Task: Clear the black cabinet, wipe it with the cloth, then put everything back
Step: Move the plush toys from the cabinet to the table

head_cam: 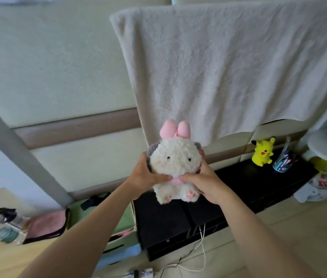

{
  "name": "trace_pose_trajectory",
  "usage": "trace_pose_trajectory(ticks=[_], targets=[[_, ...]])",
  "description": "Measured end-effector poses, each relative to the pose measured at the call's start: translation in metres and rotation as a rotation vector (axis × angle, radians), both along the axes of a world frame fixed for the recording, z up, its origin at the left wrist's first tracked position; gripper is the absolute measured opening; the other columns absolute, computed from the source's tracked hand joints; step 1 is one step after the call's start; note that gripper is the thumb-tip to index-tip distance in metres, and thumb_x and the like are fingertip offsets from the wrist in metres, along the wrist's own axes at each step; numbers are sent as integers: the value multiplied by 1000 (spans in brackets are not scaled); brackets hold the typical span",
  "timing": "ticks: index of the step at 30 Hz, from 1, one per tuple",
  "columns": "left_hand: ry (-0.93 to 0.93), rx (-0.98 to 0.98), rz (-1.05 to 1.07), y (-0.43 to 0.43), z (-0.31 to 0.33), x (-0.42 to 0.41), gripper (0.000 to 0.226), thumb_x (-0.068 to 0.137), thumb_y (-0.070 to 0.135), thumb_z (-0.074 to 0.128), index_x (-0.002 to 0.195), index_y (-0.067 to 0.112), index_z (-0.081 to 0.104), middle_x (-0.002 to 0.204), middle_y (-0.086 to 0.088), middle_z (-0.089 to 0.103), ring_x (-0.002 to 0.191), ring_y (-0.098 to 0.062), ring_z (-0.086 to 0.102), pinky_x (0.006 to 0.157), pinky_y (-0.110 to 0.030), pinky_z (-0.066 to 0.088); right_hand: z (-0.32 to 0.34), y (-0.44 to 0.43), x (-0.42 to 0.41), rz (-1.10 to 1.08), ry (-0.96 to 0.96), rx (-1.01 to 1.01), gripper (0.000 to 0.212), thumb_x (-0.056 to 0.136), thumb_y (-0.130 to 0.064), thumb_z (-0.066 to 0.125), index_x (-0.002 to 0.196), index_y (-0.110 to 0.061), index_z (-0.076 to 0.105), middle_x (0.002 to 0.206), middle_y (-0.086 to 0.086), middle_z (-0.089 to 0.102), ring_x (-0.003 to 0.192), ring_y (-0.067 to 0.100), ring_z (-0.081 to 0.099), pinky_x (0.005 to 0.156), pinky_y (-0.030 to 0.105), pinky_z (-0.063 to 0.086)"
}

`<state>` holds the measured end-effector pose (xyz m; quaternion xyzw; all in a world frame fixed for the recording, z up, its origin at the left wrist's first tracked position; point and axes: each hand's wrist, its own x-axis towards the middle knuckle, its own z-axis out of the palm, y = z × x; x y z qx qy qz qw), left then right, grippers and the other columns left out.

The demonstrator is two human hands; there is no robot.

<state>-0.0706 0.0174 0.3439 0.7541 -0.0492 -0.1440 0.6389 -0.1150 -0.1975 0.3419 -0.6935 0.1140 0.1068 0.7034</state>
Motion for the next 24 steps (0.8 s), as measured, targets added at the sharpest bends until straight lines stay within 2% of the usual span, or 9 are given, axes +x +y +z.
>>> trace_pose_trajectory(ticks=[5,10,14,17,20,22,24], targets=[[34,-37,42,104,-10,-3,89,55,11,99,127,23,48,121,0,66,108,-13,67,86,-41,61,-5,101,3,34,14,-39,70,76,-7,83,130,-37,50,122,-6,68,111,16,67,93,46,58],[79,-44,90,180,-21,-19,84,62,5,95,127,20,45,122,-1,63,108,-15,67,78,-33,61,-17,178,2,95,64,-87,89,59,-24,88,136,-37,45,123,-7,67,113,16,66,93,49,58],[96,-16,131,214,-27,-36,80,61,7,96,121,21,46,121,-2,63,106,-15,66,78,-33,61,-27,212,-5,153,63,-108,87,56,-26,89,132,-38,47,120,-7,69,111,15,67,92,49,58],[105,-11,175,229,-31,-55,77,61,7,96,117,26,46,121,-2,63,108,-18,67,83,-39,62,-30,228,-13,205,61,-114,79,67,-13,86,130,-40,45,119,-6,69,111,15,66,93,47,58],[112,-13,247,239,-35,-76,78,61,7,96,119,24,47,122,-3,63,110,-18,66,86,-42,61,-30,241,-23,267,43,-119,71,71,-5,84,118,-43,47,118,-7,68,111,11,64,95,39,56],[116,-1,287,246,-38,-90,81,60,8,97,122,24,46,123,-2,63,111,-17,65,88,-44,60,-31,251,-29,311,49,-115,71,69,-6,86,120,-41,49,118,-9,68,111,9,63,96,36,54],[119,14,320,255,-43,-103,90,55,14,99,126,27,45,125,-2,62,114,-19,64,90,-47,59,-36,262,-36,348,73,-111,81,63,-15,89,130,-37,48,119,-11,68,112,8,63,97,37,54]])
